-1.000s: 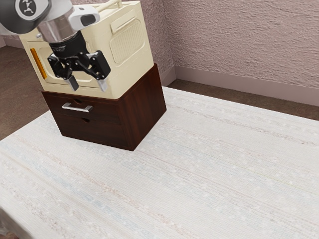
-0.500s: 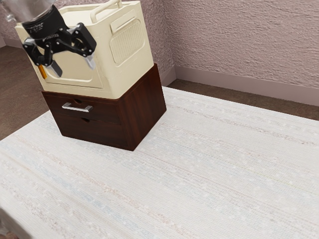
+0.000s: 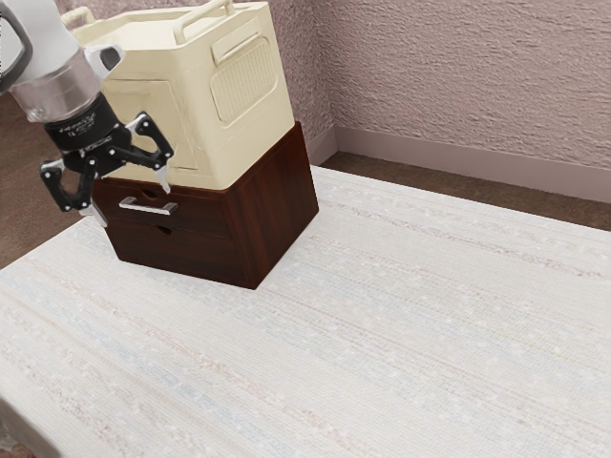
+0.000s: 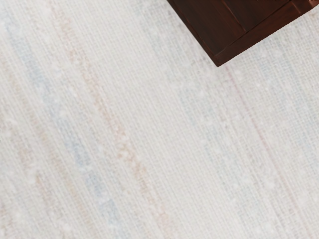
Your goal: Pull the drawer handle with one arm to open the drawer
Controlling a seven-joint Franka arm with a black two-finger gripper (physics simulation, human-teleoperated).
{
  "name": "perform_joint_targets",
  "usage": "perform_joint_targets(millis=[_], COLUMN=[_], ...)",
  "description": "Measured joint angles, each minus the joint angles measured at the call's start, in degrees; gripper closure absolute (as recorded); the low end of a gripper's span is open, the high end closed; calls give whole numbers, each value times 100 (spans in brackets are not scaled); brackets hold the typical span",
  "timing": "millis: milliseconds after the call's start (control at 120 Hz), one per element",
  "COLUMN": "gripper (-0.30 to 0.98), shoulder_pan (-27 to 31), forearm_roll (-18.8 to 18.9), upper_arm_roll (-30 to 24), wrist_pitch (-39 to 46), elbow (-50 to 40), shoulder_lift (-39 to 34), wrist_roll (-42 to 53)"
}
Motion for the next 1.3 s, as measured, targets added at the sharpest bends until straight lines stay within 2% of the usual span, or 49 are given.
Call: perform_joint_targets(millis=[208,400,733,1058,1300], gripper=[3,3,4,5,4], shoulder_pan=[-3,10,12,31,24], forearm_roll=[25,63,47,30,10], upper_arm_roll=[184,522,671,1090,1158], wrist_pitch=[1113,1879,3239,4003,4344], elbow=[-818,-948,-1233,-1323,-1455], shoulder_lift=[-143,-76,443,478,599], wrist_roll=[-640,-1051,-1514,-1775,-1898])
